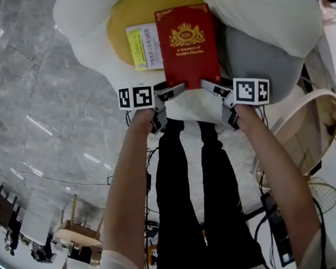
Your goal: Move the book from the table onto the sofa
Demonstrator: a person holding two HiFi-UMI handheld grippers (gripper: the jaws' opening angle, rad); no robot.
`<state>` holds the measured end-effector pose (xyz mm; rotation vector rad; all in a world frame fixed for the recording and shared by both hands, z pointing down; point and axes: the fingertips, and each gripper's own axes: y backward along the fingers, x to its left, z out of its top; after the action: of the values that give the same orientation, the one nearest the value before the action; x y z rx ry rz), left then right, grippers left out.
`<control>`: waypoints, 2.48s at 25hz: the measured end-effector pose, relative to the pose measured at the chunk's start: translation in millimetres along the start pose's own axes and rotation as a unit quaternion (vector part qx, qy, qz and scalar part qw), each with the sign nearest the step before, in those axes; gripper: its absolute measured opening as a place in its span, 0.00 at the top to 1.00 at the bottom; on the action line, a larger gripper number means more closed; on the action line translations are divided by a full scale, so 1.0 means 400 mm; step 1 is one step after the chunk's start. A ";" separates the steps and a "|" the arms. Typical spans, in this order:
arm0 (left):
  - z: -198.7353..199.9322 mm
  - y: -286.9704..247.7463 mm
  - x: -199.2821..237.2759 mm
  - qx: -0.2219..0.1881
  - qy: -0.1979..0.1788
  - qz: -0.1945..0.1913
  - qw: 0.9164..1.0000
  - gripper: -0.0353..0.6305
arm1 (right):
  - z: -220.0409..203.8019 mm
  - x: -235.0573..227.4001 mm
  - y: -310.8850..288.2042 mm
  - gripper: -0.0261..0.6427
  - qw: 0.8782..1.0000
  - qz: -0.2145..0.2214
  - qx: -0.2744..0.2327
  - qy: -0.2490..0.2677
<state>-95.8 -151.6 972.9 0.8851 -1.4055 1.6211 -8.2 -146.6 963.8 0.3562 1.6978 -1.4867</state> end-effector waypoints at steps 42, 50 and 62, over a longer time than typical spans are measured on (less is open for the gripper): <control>-0.294 0.409 -0.955 -0.192 -0.248 0.031 0.949 0.94 | -0.101 0.661 0.823 0.89 0.931 0.009 -0.092 0.354; -0.425 0.543 -1.140 -0.215 -0.288 0.070 0.930 0.94 | -0.146 0.794 0.988 0.89 0.915 0.015 -0.094 0.393; -0.623 0.750 -1.267 -0.253 -0.333 0.071 0.906 0.94 | -0.356 0.916 1.110 0.89 0.904 0.000 -0.130 0.408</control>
<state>-145.4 13.5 356.9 1.0782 -2.2754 0.9709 14.1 -10.7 387.0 0.9233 2.5063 -1.1382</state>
